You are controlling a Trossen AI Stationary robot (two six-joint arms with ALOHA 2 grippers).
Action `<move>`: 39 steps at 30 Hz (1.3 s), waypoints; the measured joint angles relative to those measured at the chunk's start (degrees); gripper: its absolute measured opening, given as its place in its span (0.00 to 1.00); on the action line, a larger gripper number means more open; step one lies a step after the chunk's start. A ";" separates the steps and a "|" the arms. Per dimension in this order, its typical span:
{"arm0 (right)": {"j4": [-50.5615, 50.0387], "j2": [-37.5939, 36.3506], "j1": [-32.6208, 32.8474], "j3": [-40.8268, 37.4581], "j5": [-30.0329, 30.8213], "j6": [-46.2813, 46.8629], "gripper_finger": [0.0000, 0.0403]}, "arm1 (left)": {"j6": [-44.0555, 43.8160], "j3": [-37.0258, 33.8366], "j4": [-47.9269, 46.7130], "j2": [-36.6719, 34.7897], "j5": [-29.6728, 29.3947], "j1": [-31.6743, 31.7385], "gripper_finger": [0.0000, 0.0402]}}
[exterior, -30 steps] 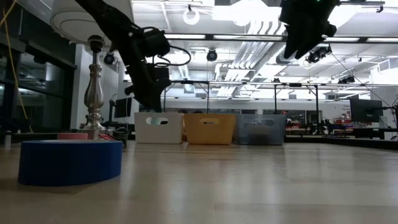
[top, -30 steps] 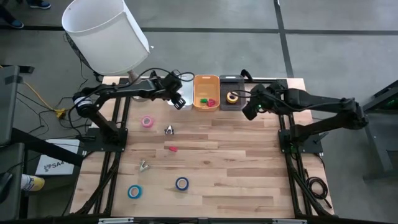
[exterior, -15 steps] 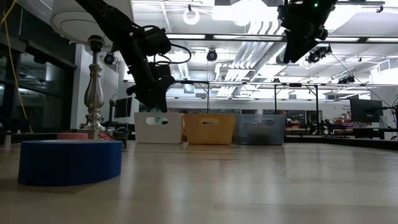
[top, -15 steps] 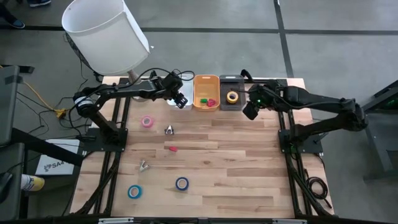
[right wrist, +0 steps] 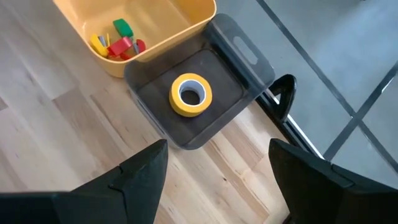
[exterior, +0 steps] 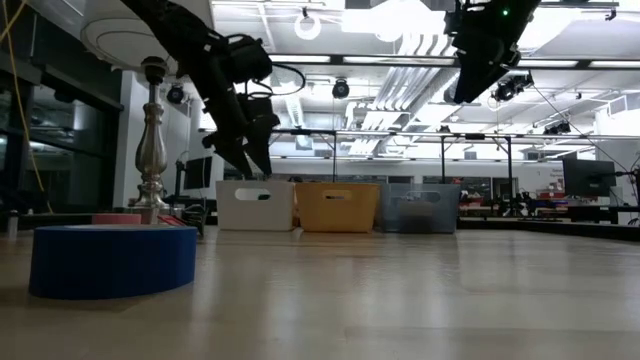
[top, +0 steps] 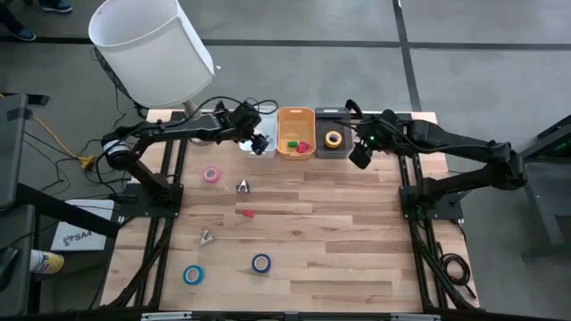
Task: Pick and place Stapler, Stapler remover, tape
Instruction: Put the pink tape into the black bin
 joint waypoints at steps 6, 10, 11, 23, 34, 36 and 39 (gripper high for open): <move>0.37 0.00 -0.60 0.00 -1.69 -1.29 0.67 | 4.08 0.00 -9.08 -5.52 0.70 -0.04 0.74; 1.52 0.00 -0.62 0.00 -2.51 -2.26 0.67 | 6.43 0.00 -15.15 -8.60 1.80 -1.23 0.74; 1.81 0.00 -0.62 0.00 -2.54 -2.32 0.67 | 6.60 0.00 -16.83 -9.36 1.69 -1.73 0.74; 3.26 0.00 -0.62 0.02 -2.63 -2.49 0.67 | 4.10 -0.02 -35.60 -11.15 -1.29 -8.12 0.74; 4.29 0.00 -0.62 0.02 -4.80 -2.76 0.67 | -5.29 -0.03 -40.31 -11.15 0.27 -7.91 0.74; 4.29 0.00 -0.62 0.02 -4.93 -2.78 0.67 | -5.71 -0.61 -40.47 -11.15 0.36 -7.91 0.74; 4.29 0.00 -0.62 0.02 -4.98 -2.76 0.67 | -7.36 -3.33 -41.47 -11.15 0.96 -7.91 0.74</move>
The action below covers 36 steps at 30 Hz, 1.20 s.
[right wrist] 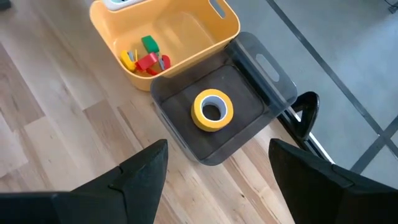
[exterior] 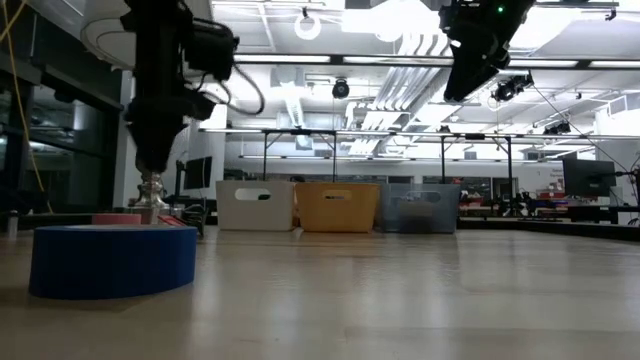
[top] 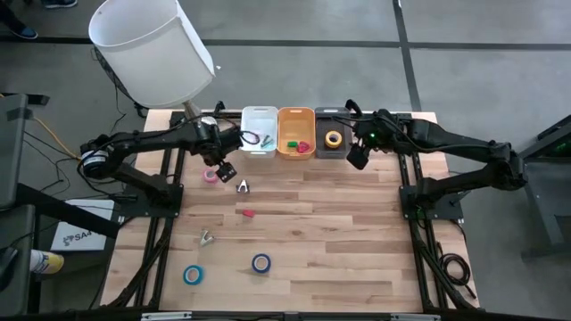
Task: Pick and place Stapler, Stapler remover, tape
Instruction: Put the pink tape into the black bin
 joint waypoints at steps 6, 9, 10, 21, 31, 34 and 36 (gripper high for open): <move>0.00 0.00 0.02 0.00 -0.22 0.00 0.67 | -5.19 -6.64 1.60 0.02 0.75 0.00 0.74; 0.00 0.00 0.02 0.00 -0.24 0.00 0.67 | -7.32 -8.44 2.11 0.02 0.27 0.00 0.74; 0.00 0.00 0.02 0.00 -0.23 0.00 0.67 | -7.77 -8.89 2.08 0.02 -0.28 0.00 0.74; 0.02 0.00 0.04 0.00 -0.24 0.00 0.67 | -12.22 -13.60 4.00 0.02 -3.17 0.04 0.62; 0.04 0.00 0.04 0.00 -0.24 0.00 0.67 | -13.15 -13.68 6.91 0.02 -5.19 0.07 0.52; 0.04 0.00 0.02 0.00 -0.62 0.07 0.67 | -13.51 -13.68 6.40 0.02 -6.27 1.36 0.52; 0.04 0.00 0.04 0.02 -0.63 0.13 0.67 | -13.06 -13.68 6.40 0.02 -6.17 2.94 0.52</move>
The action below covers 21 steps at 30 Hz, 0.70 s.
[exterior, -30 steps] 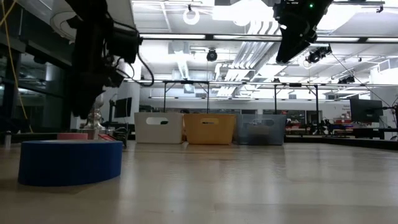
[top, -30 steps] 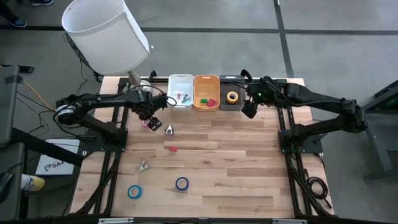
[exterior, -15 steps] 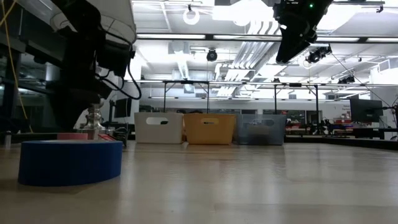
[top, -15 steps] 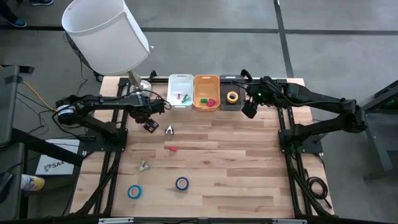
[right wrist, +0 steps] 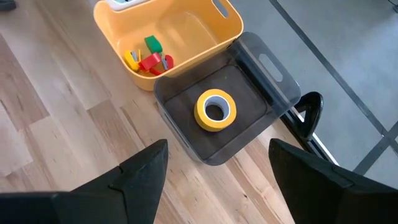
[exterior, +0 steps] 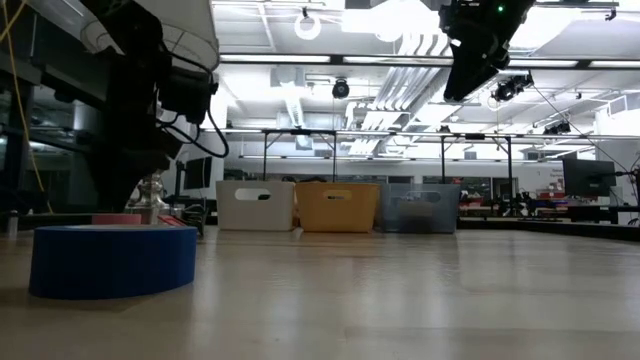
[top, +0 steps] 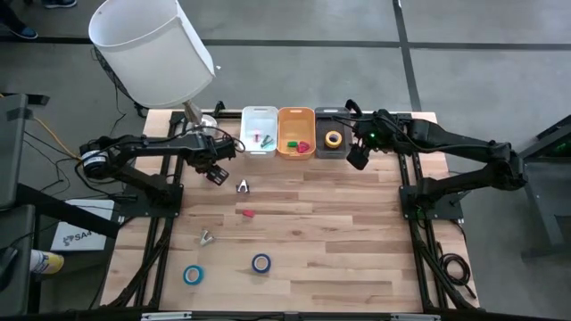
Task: Pick and place Stapler, Stapler remover, tape
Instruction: Put the pink tape into the black bin
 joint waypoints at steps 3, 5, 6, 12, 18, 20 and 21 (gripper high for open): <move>0.00 0.00 0.00 0.01 -0.01 0.06 0.67 | 2.49 0.00 1.73 0.00 0.88 2.64 0.52; 0.00 0.00 0.00 0.01 -0.01 0.06 0.67 | 4.28 0.00 2.73 0.00 2.27 4.29 0.52; 0.01 0.00 0.00 0.01 -0.02 0.08 0.67 | 5.08 0.00 2.94 0.00 3.08 4.90 0.52; 0.00 0.00 0.00 0.01 -0.03 0.28 0.67 | 6.52 -1.51 2.67 0.00 5.63 6.13 0.52; 0.00 0.00 0.00 0.01 -0.03 0.30 0.67 | 5.67 -6.44 6.77 0.02 8.23 6.15 0.52; 0.00 0.00 0.00 0.01 0.02 0.30 0.67 | 5.42 -7.12 7.80 -0.04 8.45 6.13 0.52; 0.00 0.00 0.00 0.01 0.06 0.30 0.67 | 5.40 -7.30 8.01 -0.09 8.52 6.13 0.52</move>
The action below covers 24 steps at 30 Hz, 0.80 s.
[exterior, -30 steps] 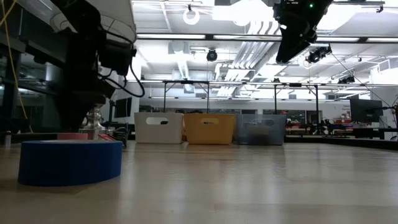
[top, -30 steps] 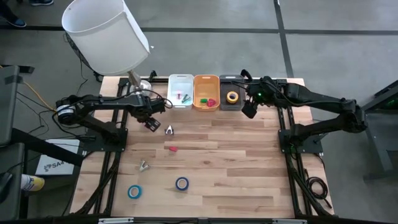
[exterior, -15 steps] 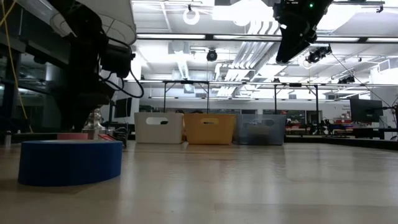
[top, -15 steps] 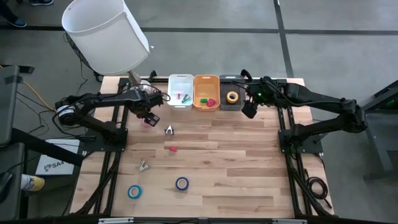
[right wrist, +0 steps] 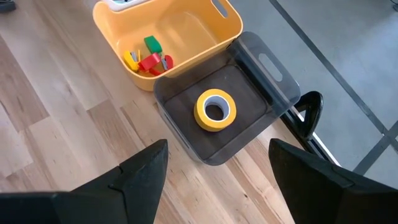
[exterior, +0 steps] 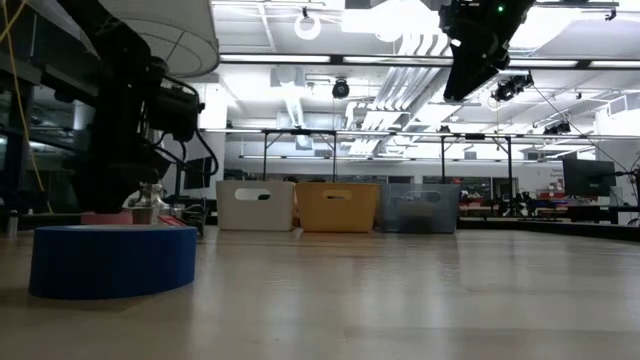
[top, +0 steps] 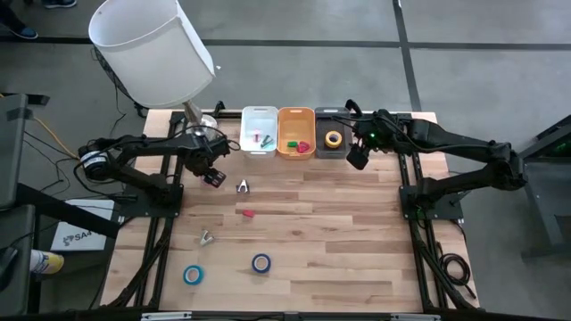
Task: Pick and place Stapler, Stapler remover, tape
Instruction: Put the pink tape into the black bin
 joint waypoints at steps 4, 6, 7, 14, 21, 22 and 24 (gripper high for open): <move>0.00 0.00 0.00 0.00 0.06 0.00 0.67 | -0.03 -0.09 0.27 0.00 0.41 0.00 0.52; 0.02 0.00 0.00 0.00 0.07 0.00 0.67 | -0.03 -0.09 0.35 0.00 0.66 -0.02 0.50; 0.02 0.00 0.00 0.00 0.07 0.00 0.67 | 0.01 -0.11 0.43 0.02 1.00 -0.02 0.48; 0.01 0.00 0.00 0.00 0.11 0.00 0.67 | 1.33 -0.20 1.82 0.07 3.73 -0.04 0.25; 0.03 0.00 -0.02 0.00 -1.21 -0.46 0.67 | 4.59 0.04 3.06 0.01 6.25 -0.02 0.09; 0.07 0.00 0.00 0.00 -1.76 -0.77 0.67 | 5.19 0.29 3.55 -0.07 6.56 -0.02 0.09; 0.55 0.00 0.00 0.00 -2.82 -1.64 0.67 | 6.61 1.33 6.20 -0.65 8.12 -0.07 0.09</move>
